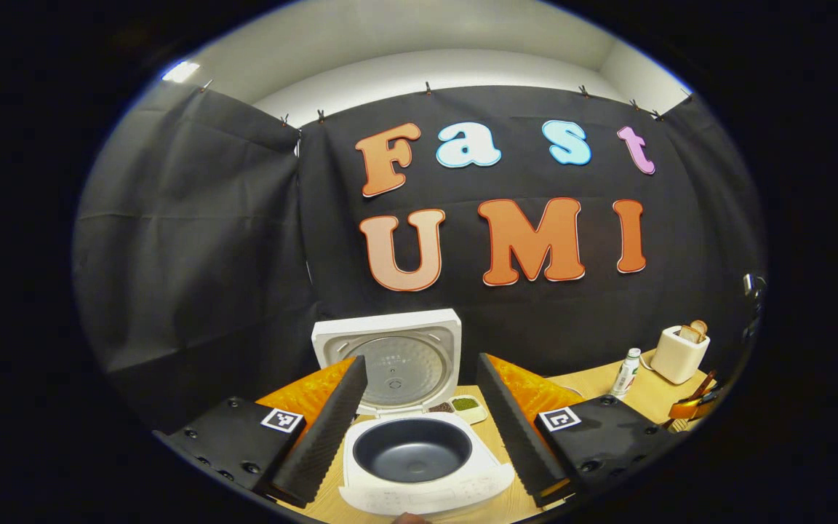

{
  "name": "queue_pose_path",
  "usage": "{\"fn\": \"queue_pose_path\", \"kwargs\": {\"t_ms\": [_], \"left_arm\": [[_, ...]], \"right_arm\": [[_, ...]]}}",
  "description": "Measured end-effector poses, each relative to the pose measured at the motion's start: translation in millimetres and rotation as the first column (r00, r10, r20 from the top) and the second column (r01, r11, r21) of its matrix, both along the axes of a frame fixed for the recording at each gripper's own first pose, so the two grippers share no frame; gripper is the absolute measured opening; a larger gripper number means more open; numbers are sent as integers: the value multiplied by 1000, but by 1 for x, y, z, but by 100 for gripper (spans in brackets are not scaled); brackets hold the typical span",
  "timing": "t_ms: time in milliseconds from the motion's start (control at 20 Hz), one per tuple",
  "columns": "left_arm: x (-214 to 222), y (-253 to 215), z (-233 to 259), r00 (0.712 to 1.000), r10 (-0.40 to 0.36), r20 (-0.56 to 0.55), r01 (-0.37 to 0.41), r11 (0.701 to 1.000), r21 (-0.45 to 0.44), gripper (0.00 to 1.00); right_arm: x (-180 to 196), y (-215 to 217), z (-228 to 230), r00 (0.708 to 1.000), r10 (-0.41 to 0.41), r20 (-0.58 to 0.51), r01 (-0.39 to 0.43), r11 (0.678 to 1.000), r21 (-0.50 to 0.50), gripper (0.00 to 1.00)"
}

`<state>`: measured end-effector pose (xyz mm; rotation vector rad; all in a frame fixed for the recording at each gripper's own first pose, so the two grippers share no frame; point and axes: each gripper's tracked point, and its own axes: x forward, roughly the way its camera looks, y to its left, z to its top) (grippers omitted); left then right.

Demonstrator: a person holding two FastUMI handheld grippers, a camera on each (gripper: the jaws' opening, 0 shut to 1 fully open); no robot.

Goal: Close the left gripper, press the button to open the rice cooker; take a wooden spoon from the chopstick holder with the right hand, scoop a spoonful of rice and pour it into the rice cooker, then put the wooden spoon back into the chopstick holder.

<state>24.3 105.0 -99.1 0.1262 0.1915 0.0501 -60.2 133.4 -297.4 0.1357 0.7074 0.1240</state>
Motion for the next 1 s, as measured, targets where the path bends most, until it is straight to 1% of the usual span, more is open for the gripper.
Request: {"fn": "queue_pose_path", "kwargs": {"t_ms": [200,300,350,400,550,650,700,850,900,1000], "left_arm": [[-5,10,-3,999,32,-8,-32,999,6,100],[-7,15,-5,999,50,-18,-50,999,0,100],[-7,18,-5,998,63,-21,-63,998,-1,100],[-8,22,-6,997,74,-25,-74,997,-3,100],[-11,27,-12,995,96,-42,-96,995,0,100],[-11,29,-13,994,102,-49,-102,995,10,100],[-11,30,-16,993,103,-55,-103,995,14,100],[-9,27,-19,993,98,-68,-97,995,14,100],[-8,26,-19,993,94,-71,-94,996,15,100],[-7,25,-19,994,87,-73,-86,996,23,100]], "right_arm": [[4,10,-9,998,57,11,-56,993,-107,17],[7,9,-20,998,62,-2,-61,986,-158,17],[7,10,-22,998,65,-7,-65,983,-170,12],[9,11,-23,998,70,-6,-70,981,-182,17],[6,16,-35,993,115,-20,-117,967,-225,17],[-2,19,-51,991,119,-66,-131,965,-227,17],[-6,20,-55,992,102,-79,-116,971,-208,17],[-1,17,-56,997,45,-64,-56,982,-178,17],[0,19,-57,997,41,-58,-50,983,-175,17],[-1,25,-60,997,56,-48,-64,981,-182,17]]}}
